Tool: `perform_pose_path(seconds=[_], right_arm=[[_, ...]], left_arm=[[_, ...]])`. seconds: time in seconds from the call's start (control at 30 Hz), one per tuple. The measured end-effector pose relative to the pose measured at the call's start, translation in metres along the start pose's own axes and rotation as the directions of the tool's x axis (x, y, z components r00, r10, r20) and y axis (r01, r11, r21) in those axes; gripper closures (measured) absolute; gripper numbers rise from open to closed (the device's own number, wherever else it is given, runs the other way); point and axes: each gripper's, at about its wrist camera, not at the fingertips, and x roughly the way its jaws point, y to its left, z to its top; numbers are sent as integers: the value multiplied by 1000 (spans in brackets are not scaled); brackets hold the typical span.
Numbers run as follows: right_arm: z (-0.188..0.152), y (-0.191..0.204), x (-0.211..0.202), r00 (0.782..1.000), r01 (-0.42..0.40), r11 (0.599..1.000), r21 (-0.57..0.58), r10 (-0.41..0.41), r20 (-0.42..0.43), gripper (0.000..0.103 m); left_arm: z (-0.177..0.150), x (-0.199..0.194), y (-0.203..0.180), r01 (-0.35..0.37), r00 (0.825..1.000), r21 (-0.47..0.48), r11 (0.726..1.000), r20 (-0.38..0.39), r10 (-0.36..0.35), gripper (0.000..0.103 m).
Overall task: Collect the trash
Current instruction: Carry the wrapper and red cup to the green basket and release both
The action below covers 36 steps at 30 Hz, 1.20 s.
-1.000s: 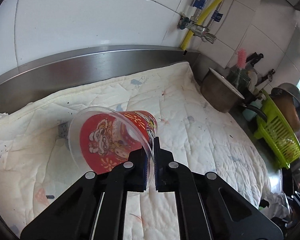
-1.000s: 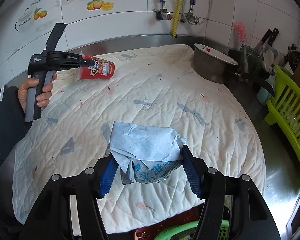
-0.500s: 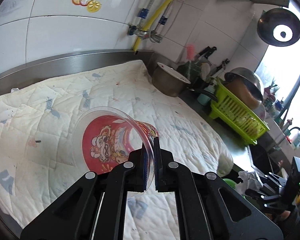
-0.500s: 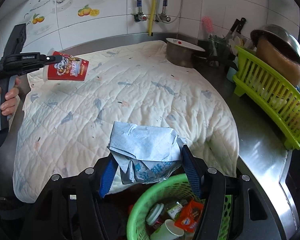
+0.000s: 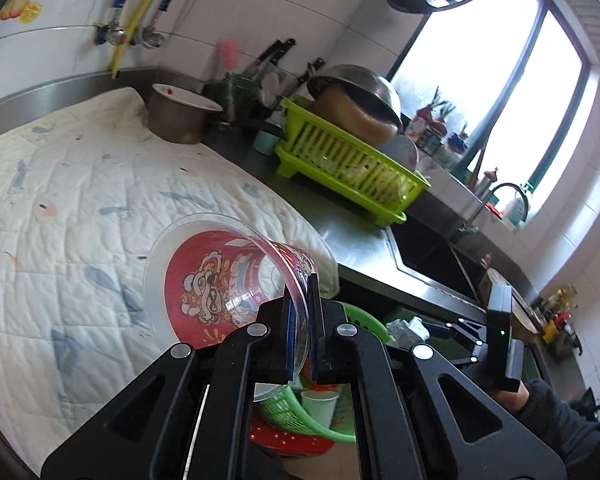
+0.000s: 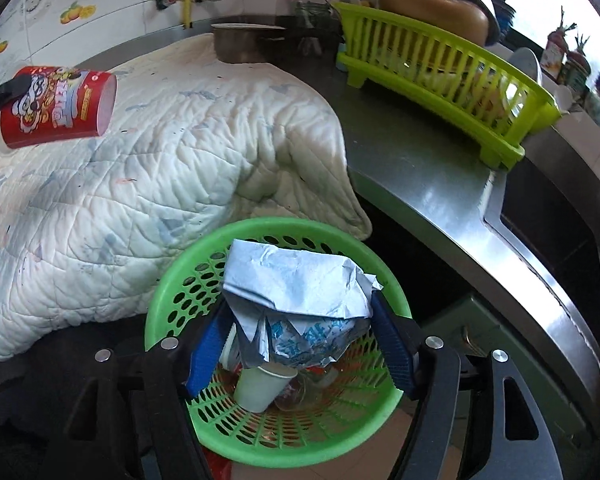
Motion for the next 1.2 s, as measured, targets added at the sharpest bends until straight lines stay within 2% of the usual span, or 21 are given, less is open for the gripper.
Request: perform_pose_path(seconds=[0.17, 0.33, 0.53, 0.6, 0.63, 0.67, 0.73, 0.77, 0.93, 1.2], right_arm=[[-5, -20, -9, 1000, 7, 999, 49, -8, 19, 23], [-7, -32, -25, 998, 8, 997, 72, -13, 58, 20], [-10, -42, -37, 997, 5, 996, 86, -12, 81, 19], [-11, -45, -40, 996, 2, 996, 95, -10, 85, 19], [-12, -46, -40, 996, 0, 995, 97, -9, 87, 19], [-12, -47, -41, 996, 0, 995, 96, -8, 88, 19], [-12, -48, -43, 996, 0, 995, 100, -9, 92, 19], [-13, -48, -44, 996, -2, 995, 102, -7, 93, 19], [-11, -45, -46, 995, -9, 995, 100, -1, 99, 19], [-1, -24, -49, 992, -36, 997, 67, 28, 121, 18]], left_arm=[[-19, 46, -34, 63, 993, 21, 998, -103, -61, 99], [-39, 89, -60, 105, 973, 47, 993, -210, -93, 99], [-54, 129, -81, 135, 948, 67, 989, -297, -109, 97], [-59, 140, -86, 140, 939, 61, 988, -325, -113, 82], [-61, 144, -88, 138, 938, 61, 989, -329, -111, 69], [-62, 146, -90, 135, 938, 68, 989, -330, -105, 60], [-64, 147, -93, 146, 936, 68, 987, -333, -116, 50], [-64, 146, -93, 151, 935, 66, 986, -333, -121, 49], [-60, 134, -88, 136, 944, 76, 988, -313, -106, 49], [-45, 88, -66, 18, 977, 114, 993, -213, 7, 39]])
